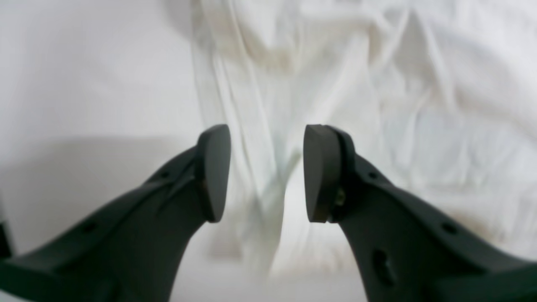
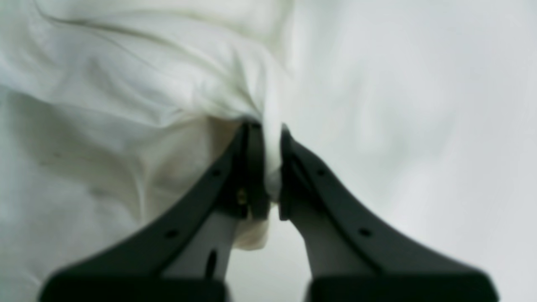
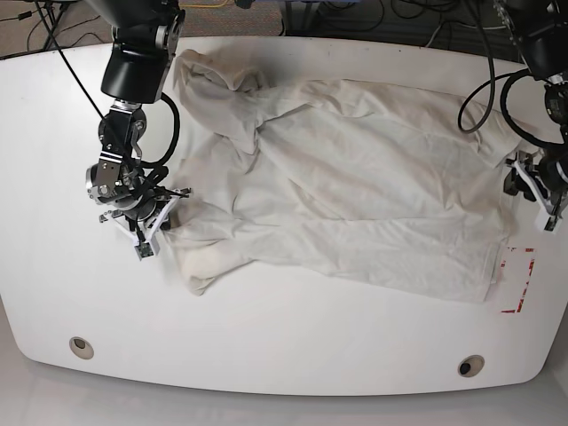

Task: Layout the t-shirt on the table in an organized manner, then fold the t-shirt properly
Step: 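Grasp the shirt hem with the right gripper and the opposite edge with the left, then pull the held edges apart with both grippers to straighten the shirt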

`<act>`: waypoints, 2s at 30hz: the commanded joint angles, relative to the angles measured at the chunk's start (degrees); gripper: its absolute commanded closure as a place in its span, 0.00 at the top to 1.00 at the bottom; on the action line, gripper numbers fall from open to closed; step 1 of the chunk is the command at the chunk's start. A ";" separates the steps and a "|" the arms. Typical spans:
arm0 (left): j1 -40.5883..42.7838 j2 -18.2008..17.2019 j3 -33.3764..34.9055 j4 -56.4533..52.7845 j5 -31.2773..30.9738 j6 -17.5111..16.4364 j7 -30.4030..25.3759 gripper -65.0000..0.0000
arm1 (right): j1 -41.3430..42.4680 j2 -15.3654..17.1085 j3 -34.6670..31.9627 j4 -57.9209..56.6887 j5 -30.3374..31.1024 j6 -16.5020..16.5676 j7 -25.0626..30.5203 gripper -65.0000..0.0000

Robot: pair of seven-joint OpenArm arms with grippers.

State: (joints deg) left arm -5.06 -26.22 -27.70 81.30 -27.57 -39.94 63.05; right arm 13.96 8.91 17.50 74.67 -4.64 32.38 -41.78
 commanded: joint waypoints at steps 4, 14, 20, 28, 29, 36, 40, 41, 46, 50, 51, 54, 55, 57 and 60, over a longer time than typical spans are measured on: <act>-6.41 2.61 -0.03 -4.07 3.53 -0.06 -4.89 0.42 | 1.56 3.44 0.04 1.33 0.56 0.01 1.38 0.04; -18.72 7.62 -0.30 -15.76 13.20 -0.06 -15.09 0.42 | 2.26 6.08 0.04 1.15 0.47 0.01 1.65 0.04; -23.20 7.54 -0.12 -22.97 16.19 2.89 -21.16 0.42 | 2.53 7.84 0.13 1.06 0.47 0.01 1.65 0.04; -27.07 5.34 0.06 -34.92 20.94 6.05 -31.88 0.42 | 2.35 10.30 0.39 1.06 0.47 0.01 1.65 0.04; -27.42 5.07 0.06 -36.51 21.29 6.05 -32.76 0.42 | 2.35 10.57 0.39 1.06 0.47 0.01 1.65 0.04; -30.41 3.58 0.06 -47.49 23.75 6.05 -39.09 0.42 | 0.68 11.88 1.98 1.50 1.00 0.01 1.65 0.04; -30.59 3.58 0.06 -49.96 24.36 6.05 -40.76 0.42 | 0.15 11.80 3.47 1.59 1.00 1.68 1.65 0.04; -30.59 3.67 0.06 -50.40 24.36 6.05 -40.85 0.42 | 0.07 11.80 3.56 1.59 1.00 2.56 1.65 0.04; -30.50 5.25 1.64 -50.75 24.28 6.05 -41.11 0.42 | -1.78 11.53 3.56 2.82 1.00 3.88 1.65 0.04; -30.24 6.66 4.01 -50.75 24.10 6.14 -41.11 0.42 | -2.13 9.69 3.56 4.14 0.56 4.23 1.65 0.04; -30.24 7.10 4.71 -50.84 24.01 6.14 -41.11 0.42 | -2.31 9.42 3.56 4.67 0.47 4.23 1.65 0.04; -30.06 8.77 5.51 -50.84 24.01 6.14 -41.11 0.42 | -3.54 9.25 3.38 5.99 0.47 4.23 1.65 0.04; -30.06 9.29 5.68 -50.84 24.01 6.14 -41.11 0.42 | -3.89 9.25 3.29 6.51 0.47 4.15 1.65 0.04; -30.06 10.09 5.68 -50.84 24.01 6.14 -41.02 0.42 | -4.33 9.07 3.12 7.22 0.73 4.06 1.65 0.04; -30.06 10.79 5.68 -50.84 24.01 6.23 -41.02 0.42 | -4.42 7.75 3.38 7.83 0.38 4.06 1.65 0.04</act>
State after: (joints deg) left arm -33.67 -15.14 -22.02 29.71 -3.44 -33.56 21.71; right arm 8.40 16.67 20.45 80.97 -4.32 36.45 -41.19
